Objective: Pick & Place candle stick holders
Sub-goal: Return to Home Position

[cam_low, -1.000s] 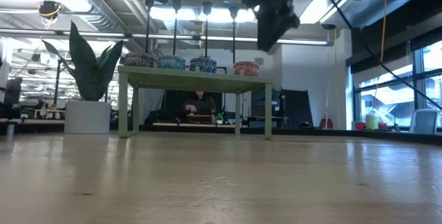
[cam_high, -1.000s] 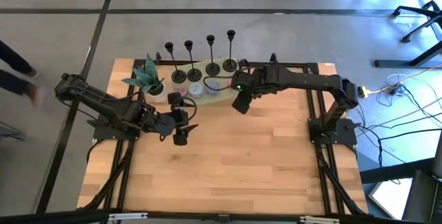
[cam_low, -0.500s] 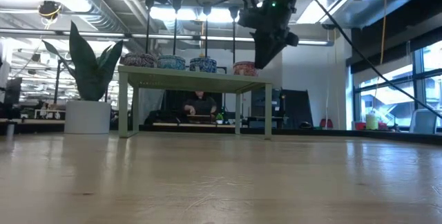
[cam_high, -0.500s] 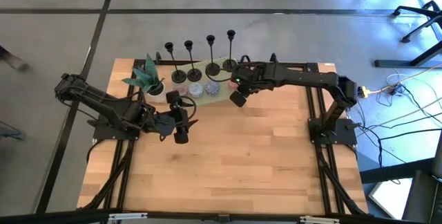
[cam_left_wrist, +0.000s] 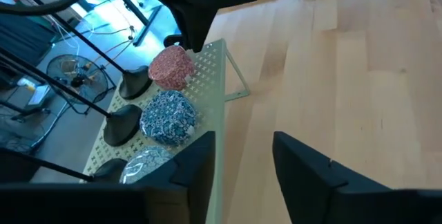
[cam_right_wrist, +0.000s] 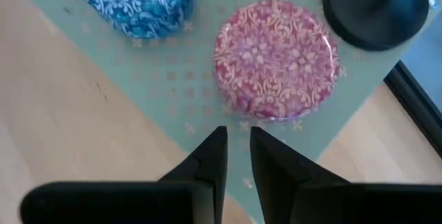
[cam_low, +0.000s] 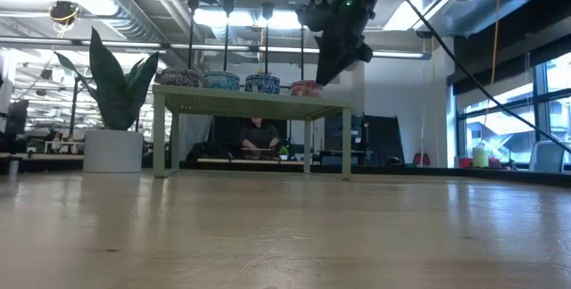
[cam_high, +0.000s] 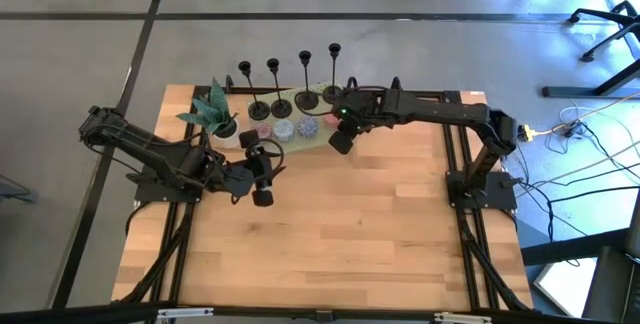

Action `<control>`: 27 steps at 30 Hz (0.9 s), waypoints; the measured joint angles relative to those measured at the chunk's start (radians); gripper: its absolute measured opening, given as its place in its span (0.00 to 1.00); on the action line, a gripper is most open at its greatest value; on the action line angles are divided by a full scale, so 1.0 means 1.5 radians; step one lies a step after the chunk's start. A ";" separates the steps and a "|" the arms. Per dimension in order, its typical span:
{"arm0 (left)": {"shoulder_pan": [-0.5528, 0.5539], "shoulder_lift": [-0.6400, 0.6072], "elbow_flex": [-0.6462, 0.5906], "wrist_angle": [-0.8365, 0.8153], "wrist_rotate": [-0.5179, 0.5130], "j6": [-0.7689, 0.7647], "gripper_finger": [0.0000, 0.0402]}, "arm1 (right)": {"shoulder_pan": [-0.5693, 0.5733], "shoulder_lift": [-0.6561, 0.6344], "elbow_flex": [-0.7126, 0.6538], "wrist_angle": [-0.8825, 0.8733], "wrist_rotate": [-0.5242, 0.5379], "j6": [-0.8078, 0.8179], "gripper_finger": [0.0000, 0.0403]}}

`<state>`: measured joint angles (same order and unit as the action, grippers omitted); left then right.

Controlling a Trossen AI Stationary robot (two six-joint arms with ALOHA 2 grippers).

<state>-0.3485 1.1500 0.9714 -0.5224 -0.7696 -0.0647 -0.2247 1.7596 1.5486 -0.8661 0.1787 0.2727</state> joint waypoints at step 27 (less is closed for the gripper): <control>-0.069 -0.374 -0.011 -0.092 -0.089 -0.032 0.26 | 0.160 -0.433 -0.306 0.090 0.054 -0.169 0.17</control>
<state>-0.4519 0.5884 0.9545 -0.6610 -0.9032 -0.1132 0.0151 1.1098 1.0895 -0.7314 0.2598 0.0192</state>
